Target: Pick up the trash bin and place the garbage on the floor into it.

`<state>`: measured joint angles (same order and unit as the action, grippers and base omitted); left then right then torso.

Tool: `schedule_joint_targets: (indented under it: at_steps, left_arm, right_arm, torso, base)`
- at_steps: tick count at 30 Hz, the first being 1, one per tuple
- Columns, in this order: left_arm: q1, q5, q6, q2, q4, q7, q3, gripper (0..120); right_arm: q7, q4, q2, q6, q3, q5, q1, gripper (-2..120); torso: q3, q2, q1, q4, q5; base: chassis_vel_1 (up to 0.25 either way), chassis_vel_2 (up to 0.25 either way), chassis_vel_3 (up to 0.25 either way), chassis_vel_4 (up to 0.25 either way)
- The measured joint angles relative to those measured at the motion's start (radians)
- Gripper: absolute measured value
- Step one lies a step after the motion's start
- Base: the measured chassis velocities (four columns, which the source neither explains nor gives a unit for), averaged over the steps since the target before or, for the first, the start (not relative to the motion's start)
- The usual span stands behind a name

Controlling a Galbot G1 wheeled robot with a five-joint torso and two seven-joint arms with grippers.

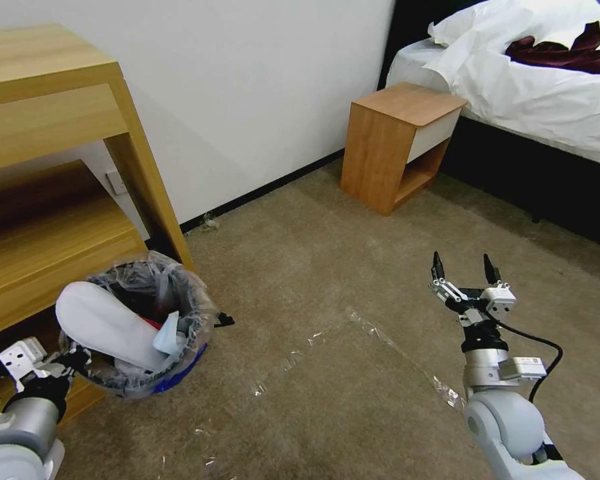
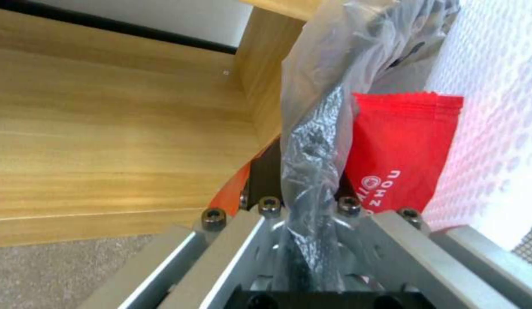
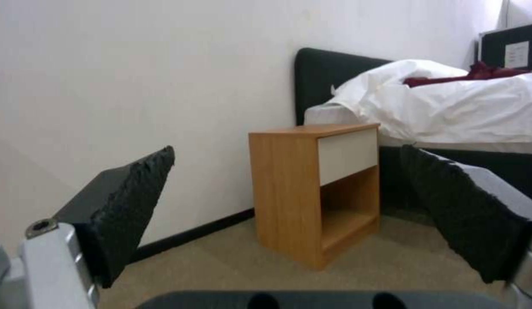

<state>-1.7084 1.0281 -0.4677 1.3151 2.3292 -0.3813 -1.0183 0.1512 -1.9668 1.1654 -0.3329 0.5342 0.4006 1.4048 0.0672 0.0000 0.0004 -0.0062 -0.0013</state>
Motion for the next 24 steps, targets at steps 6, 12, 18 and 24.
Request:
schedule_joint_targets:
  at_steps: [6, 12, 18, 24]
  left_arm:
    - [-0.006, 0.002, -0.009, 0.010, 0.008, -0.004, 0.003, 1]
    - [-0.008, 0.000, -0.009, 0.019, 0.009, -0.005, 0.004, 1]
    - [-0.006, -0.001, -0.008, 0.021, 0.009, -0.004, 0.005, 1]
    - [0.000, -0.003, -0.006, 0.020, 0.009, -0.004, 0.006, 1]
  right_arm:
    - [-0.006, 0.008, -0.007, 0.000, -0.002, 0.009, -0.008, 100]
    - [-0.015, 0.020, -0.005, -0.007, -0.008, 0.009, -0.009, 100]
    - [-0.017, 0.024, 0.003, -0.009, -0.018, 0.007, -0.013, 100]
    - [-0.018, 0.032, -0.003, -0.010, -0.018, 0.009, -0.015, 100]
  torso:
    - [0.000, 0.000, 0.000, 0.0000, 0.0000]
    - [0.000, 0.000, 0.000, -0.0001, 0.0000]
    - [0.000, 0.000, 0.000, 0.0000, 0.0000]
    - [0.000, 0.000, 0.000, 0.0000, 0.0000]
  base:
    - [0.000, 0.000, 0.000, 0.000]
    - [0.000, 0.000, 0.000, 0.000]
    - [0.000, 0.000, 0.000, 0.000]
    - [0.000, 0.000, 0.000, 0.000]
